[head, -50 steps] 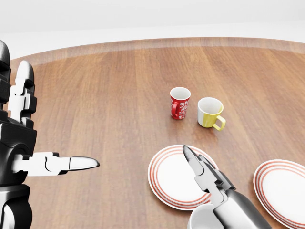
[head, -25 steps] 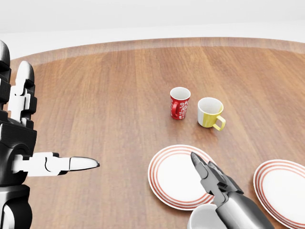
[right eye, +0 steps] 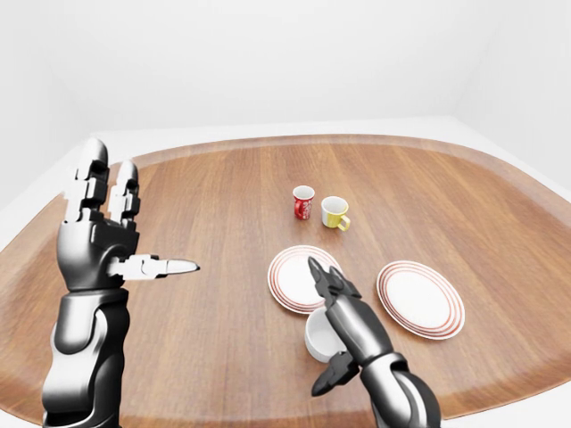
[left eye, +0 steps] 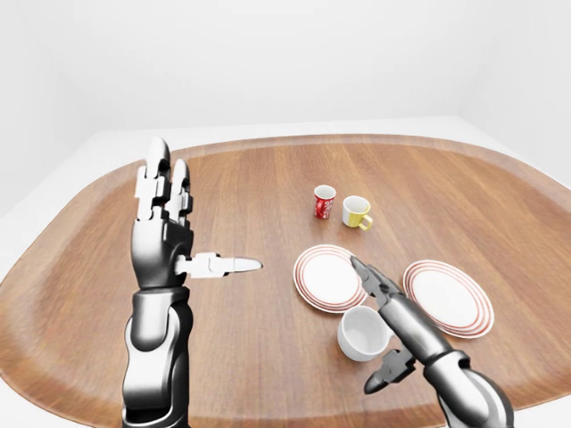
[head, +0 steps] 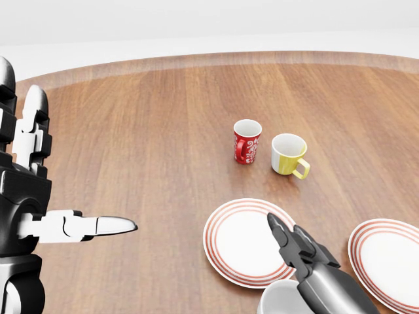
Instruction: Put the white mug on the left plate.
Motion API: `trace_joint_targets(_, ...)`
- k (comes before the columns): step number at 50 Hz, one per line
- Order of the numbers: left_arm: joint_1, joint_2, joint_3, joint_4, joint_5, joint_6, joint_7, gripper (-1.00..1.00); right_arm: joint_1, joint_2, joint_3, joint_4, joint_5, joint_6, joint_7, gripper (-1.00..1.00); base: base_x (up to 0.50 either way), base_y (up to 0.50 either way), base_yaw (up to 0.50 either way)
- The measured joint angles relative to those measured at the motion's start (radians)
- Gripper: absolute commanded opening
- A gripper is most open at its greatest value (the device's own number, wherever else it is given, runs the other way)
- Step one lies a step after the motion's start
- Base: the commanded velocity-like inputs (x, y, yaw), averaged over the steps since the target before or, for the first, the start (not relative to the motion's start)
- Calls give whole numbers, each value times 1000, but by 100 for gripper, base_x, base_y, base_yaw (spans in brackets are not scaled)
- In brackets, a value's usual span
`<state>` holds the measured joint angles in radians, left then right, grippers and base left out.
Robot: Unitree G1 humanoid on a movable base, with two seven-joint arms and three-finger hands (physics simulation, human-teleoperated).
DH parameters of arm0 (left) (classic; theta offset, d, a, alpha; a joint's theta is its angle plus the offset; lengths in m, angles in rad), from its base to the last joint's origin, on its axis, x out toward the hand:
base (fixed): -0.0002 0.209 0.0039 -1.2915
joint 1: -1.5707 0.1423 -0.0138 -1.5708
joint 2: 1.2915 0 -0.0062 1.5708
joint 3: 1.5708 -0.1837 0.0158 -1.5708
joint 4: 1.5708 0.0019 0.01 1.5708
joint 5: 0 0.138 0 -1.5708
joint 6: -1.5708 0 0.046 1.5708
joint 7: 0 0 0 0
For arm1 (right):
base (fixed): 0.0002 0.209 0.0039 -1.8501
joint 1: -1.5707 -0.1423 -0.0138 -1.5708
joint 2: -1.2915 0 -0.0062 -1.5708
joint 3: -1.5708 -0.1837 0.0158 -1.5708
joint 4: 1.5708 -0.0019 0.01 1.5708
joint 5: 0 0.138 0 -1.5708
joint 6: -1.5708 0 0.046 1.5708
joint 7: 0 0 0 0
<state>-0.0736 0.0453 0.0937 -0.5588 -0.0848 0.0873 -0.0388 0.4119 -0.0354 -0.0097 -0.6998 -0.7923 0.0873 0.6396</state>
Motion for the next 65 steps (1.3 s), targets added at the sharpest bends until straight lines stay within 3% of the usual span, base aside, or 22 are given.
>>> trace_joint_targets(22, -2, 0, 0, 0, 0, 0, -1, 99, -44, -15, 33, 62, -61, 0, -3, 100, 0, 0, 0)
trace_joint_targets(65, 3, -2, -5, 8, 4, 0, -3, 99, -135, -40, 20, 260, -87, -15, -43, 100, 0, 0, 0)
